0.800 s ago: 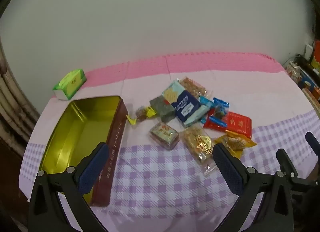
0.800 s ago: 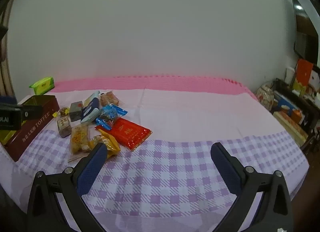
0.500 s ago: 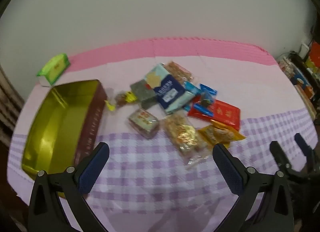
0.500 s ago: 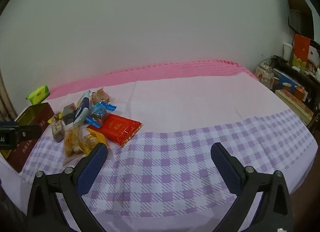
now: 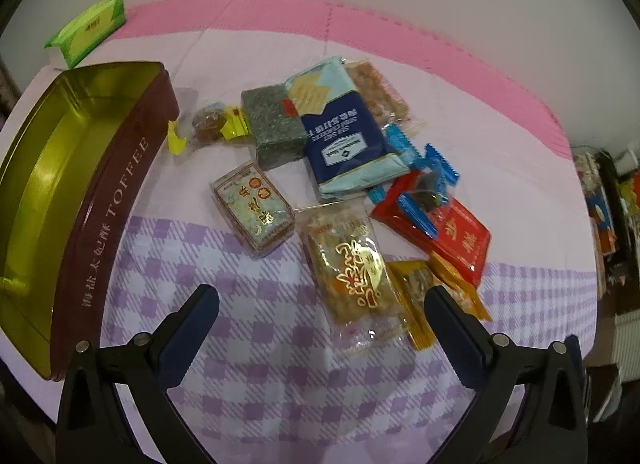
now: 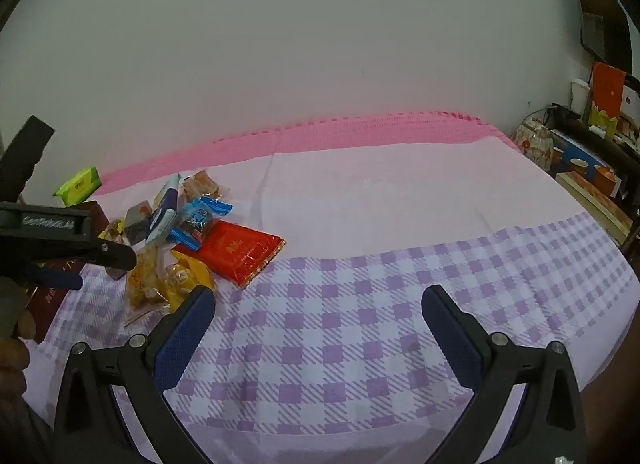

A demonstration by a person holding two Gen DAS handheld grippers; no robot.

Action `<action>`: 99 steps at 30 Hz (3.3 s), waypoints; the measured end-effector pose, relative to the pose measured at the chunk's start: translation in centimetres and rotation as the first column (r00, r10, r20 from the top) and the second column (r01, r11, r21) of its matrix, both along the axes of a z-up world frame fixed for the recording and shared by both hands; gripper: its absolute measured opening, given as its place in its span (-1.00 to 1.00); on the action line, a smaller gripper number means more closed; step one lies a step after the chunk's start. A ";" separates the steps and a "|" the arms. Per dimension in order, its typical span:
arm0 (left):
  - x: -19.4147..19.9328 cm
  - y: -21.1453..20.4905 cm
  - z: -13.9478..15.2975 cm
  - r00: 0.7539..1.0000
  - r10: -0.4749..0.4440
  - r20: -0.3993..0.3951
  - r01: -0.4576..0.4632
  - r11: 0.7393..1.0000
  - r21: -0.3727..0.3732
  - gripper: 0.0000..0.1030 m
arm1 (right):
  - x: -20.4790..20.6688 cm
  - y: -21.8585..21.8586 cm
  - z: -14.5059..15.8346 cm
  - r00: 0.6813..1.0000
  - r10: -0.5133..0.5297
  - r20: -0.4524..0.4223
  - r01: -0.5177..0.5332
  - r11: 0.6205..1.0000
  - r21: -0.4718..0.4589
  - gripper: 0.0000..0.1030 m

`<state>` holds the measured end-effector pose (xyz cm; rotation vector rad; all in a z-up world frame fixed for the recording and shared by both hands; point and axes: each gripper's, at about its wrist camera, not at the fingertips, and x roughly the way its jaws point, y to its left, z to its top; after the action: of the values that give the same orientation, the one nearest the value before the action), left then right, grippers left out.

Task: Organize snacks
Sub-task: 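Reach into the snack pile and grasp the clear pastry bag with the left tool, then carry the pastry bag into the gold tin and open the left tool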

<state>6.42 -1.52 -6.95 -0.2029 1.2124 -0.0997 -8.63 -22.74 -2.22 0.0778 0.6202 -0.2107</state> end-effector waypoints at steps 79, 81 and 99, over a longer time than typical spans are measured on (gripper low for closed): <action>-3.8 2.7 8.7 0.962 -0.080 0.259 0.008 0.963 0.268 -0.26 | 2.3 0.4 -1.7 0.996 0.001 -0.092 -0.001 1.000 0.001 0.99; -3.3 3.7 9.1 0.961 -0.072 0.268 -0.007 0.960 0.281 -0.26 | 2.3 0.4 -1.6 0.996 0.001 -0.092 -0.001 1.000 0.000 0.99; 5.7 16.6 4.7 0.990 0.068 0.122 -0.112 0.911 0.398 -0.26 | 2.6 0.8 -2.0 0.994 0.006 -0.111 -0.008 1.000 -0.024 0.99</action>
<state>12.17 15.10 -2.23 0.1089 1.0895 0.2199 -6.01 -21.95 -4.23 0.0406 0.7281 -0.2169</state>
